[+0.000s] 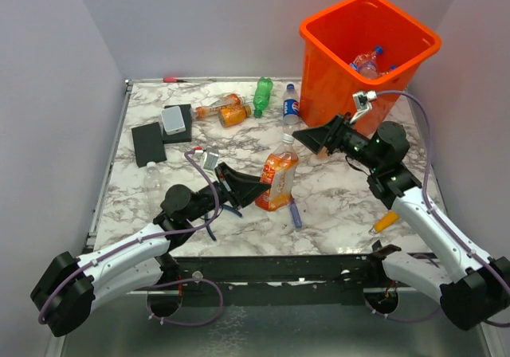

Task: Put the plastic bottles in the bin
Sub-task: Pick up the plastic bottle at the center of the board, then place the plastic bottle in the trash bin.

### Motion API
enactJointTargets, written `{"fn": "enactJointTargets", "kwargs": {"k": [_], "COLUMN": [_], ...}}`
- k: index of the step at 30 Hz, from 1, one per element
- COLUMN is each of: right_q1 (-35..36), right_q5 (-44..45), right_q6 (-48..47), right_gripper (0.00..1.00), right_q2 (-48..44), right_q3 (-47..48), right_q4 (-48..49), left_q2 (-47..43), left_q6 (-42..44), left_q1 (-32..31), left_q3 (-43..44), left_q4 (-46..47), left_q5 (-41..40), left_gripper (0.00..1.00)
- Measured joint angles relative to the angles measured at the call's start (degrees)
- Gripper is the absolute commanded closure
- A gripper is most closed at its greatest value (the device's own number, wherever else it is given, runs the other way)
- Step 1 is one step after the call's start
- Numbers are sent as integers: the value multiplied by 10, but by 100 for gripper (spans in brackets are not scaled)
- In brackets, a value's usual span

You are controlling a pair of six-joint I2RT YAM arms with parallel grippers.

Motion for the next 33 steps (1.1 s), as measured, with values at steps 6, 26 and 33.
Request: {"fn": "enactJointTargets", "kwargs": {"k": [6,26,33], "right_q1": [38,87,136], "right_q5": [3,29,134], "right_q6": [-29,-94,-104], "right_gripper": [20,100,100], "right_q2": [74,100,113], "right_q3": [67,113,195], "right_q4": [-17,-137,-246], "left_q2": [-5,-25,-19], "left_q6": [-2,18,106], "left_q1": [0,0,0], "left_q3": [0,11,84], "left_q4": [0,-49,-178], "left_q5": [4,-7,-45], "left_gripper": [100,1,1]}}
